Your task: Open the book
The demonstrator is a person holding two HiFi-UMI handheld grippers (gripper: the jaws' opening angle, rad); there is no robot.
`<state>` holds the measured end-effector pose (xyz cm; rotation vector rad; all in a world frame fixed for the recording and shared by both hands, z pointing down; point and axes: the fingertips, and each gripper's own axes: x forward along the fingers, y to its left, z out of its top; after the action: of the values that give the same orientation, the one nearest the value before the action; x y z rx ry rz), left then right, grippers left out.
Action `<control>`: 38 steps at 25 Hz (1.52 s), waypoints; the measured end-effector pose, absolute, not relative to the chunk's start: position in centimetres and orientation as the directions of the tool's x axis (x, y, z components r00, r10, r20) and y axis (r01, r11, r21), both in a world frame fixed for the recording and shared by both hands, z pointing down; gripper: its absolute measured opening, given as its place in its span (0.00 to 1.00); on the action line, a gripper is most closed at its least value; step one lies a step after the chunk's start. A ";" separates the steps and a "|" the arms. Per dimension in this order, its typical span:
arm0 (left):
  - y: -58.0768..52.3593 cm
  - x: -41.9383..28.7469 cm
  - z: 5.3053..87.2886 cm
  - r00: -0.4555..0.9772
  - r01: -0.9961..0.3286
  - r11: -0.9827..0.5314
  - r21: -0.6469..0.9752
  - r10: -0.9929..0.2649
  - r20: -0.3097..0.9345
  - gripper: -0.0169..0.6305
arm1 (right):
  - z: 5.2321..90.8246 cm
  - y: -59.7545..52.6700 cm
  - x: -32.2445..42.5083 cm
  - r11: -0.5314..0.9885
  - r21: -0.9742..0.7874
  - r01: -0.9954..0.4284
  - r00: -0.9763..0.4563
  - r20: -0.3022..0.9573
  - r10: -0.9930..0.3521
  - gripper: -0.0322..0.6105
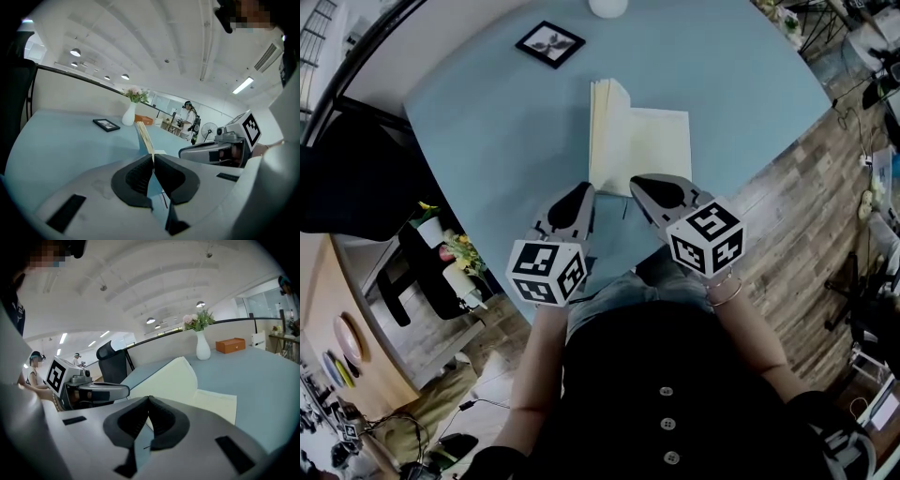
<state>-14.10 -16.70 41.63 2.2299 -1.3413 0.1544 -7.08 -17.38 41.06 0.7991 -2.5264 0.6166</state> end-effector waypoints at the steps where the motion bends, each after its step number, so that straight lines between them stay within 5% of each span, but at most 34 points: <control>1: -16.7 -14.5 41.9 0.497 -0.850 -0.360 0.384 -0.789 0.360 0.06 | 41.2 -17.5 -7.3 0.737 -0.284 -0.613 -0.748 0.510 -0.425 0.05; 38: -16.4 -20.2 50.3 0.423 -0.887 -0.199 0.417 -0.712 0.561 0.06 | 48.6 -17.4 -15.1 0.775 -0.339 -0.533 -0.735 0.639 -0.226 0.05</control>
<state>-20.23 -16.42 50.28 1.9742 -1.3498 0.3171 -15.08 -17.38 48.58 0.5645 -2.3801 0.6903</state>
